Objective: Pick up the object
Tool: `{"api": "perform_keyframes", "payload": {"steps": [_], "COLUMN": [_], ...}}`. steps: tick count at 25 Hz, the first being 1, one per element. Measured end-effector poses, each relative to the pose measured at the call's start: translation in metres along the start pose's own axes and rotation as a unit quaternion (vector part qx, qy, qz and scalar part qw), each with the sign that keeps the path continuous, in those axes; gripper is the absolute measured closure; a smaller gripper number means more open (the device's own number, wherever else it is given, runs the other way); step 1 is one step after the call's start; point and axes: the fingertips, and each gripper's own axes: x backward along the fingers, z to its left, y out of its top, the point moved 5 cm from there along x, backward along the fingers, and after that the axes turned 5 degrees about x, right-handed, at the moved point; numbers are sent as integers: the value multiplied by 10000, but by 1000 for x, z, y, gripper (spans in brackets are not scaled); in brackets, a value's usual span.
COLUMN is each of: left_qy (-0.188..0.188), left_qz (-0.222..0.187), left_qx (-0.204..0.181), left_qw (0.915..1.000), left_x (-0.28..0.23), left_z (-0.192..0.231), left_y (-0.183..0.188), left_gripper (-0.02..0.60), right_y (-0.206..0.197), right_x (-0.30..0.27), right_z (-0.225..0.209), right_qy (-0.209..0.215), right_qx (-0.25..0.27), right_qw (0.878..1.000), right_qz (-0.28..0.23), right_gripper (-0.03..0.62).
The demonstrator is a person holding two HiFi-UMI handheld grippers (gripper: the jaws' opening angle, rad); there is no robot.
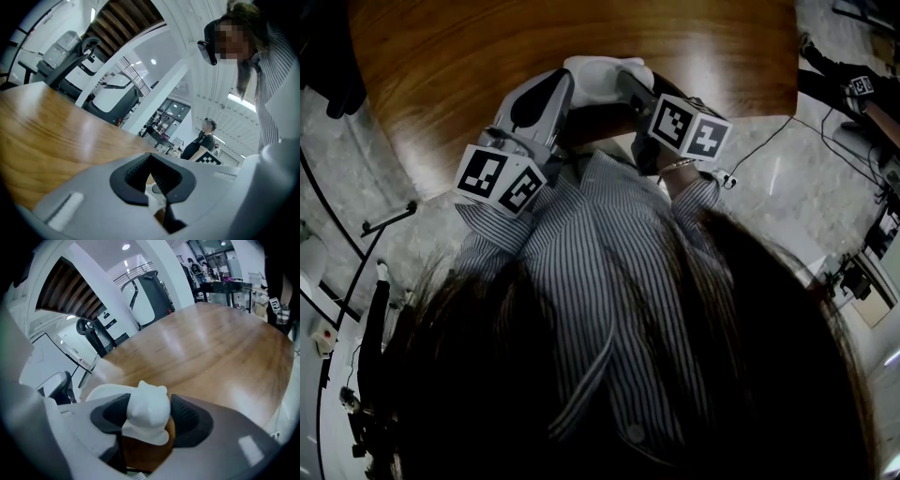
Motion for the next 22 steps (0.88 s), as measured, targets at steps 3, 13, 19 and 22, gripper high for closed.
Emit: {"api": "perform_keyframes", "payload": {"steps": [3,13,19,22], "left_qy": [120,308,662,635], "left_qz": [-140,-97,142,169], "left_qx": [-98,-436,-204,-199], "left_qw": [9998,9985,9975,9976], "left_x": [10,31,43,46], "left_z": [3,5,27,28], "left_y": [13,41,43,43], "left_gripper": [578,578,578,578], "right_y": [6,37,41,43], "right_x": [8,57,61,63], "right_z": [7,44,57,58], "right_qy": [74,751,1194,1265], "right_qx": [48,302,11,-46], "right_qw": [9998,9908,9849,9833], "right_qz": [-172,-1087,-1254,-1308], "right_gripper": [321,322,322,322]}}
